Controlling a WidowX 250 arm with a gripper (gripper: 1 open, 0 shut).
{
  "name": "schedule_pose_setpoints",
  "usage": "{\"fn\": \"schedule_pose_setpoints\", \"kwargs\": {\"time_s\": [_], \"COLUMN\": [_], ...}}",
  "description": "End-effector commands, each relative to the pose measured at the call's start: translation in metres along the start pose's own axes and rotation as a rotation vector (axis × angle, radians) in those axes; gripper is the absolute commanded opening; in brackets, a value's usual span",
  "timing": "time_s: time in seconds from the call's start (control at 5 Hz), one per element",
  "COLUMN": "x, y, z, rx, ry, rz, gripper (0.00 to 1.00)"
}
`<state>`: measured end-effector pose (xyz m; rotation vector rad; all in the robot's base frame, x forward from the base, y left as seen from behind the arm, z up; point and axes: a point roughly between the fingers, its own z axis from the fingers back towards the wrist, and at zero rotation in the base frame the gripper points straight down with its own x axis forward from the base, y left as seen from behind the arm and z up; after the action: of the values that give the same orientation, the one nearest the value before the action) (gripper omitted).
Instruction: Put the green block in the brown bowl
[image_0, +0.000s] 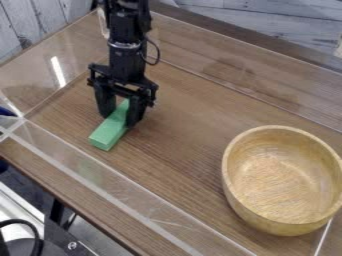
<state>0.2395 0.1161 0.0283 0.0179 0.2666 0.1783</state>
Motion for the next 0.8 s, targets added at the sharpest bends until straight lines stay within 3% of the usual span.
{"fn": "schedule_pose_setpoints", "kwargs": {"time_s": [0.0, 0.2, 0.4, 0.6], "x": [0.002, -0.008, -0.004, -0.002], "y": [0.003, -0.001, 0.001, 0.003], "z": [0.014, 0.029, 0.027, 0.028], "rx": [0.006, -0.013, -0.016, -0.019], "ry": [-0.047, -0.056, -0.064, -0.073], "rz": [0.039, 0.060, 0.048, 0.035], "gripper": [0.00, 1.00, 0.00, 0.00]}}
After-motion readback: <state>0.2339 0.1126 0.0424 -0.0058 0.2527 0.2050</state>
